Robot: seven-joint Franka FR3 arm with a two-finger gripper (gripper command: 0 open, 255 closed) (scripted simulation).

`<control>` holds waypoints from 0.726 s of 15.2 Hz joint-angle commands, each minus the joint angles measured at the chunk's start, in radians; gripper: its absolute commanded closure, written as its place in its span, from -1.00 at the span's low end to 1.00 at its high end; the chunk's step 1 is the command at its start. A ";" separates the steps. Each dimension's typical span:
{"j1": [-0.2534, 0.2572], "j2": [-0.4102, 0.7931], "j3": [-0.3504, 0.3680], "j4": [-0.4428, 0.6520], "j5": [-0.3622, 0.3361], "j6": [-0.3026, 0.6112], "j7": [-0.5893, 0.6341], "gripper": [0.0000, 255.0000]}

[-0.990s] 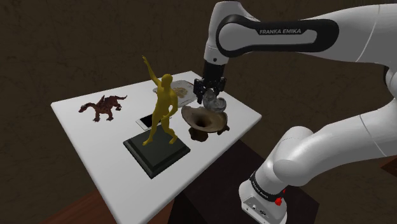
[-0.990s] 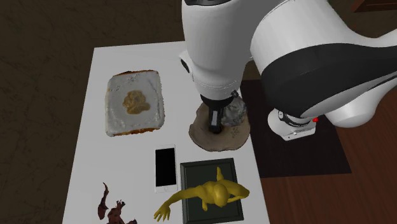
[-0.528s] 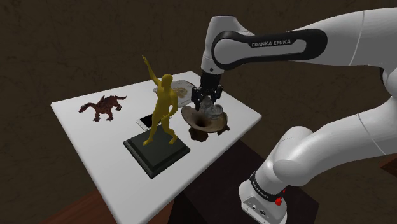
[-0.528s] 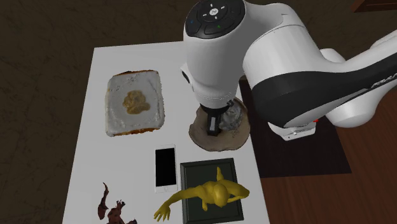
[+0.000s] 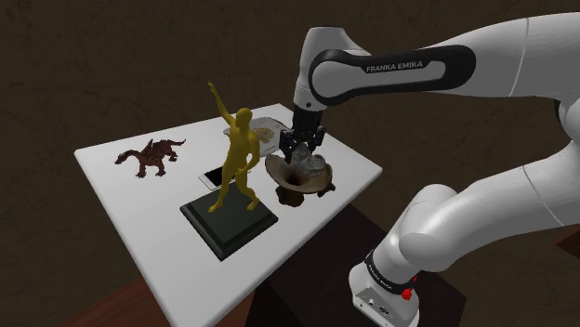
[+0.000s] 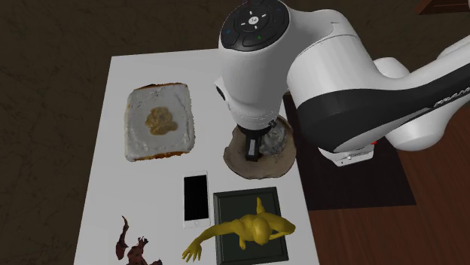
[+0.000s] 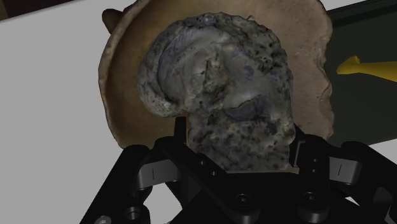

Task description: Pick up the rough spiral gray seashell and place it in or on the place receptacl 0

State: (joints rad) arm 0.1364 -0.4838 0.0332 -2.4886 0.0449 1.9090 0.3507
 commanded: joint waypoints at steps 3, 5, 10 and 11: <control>0.000 0.000 0.000 0.000 0.000 0.000 0.000 -1.00; 0.000 0.000 0.000 0.000 0.000 0.000 0.000 -1.00; -0.002 -0.010 -0.004 0.120 -0.004 -0.130 0.001 -1.00; -0.002 -0.010 -0.004 0.120 -0.004 -0.130 0.001 -1.00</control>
State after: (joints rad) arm 0.1350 -0.4959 0.0301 -2.3825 0.0421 1.7923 0.3522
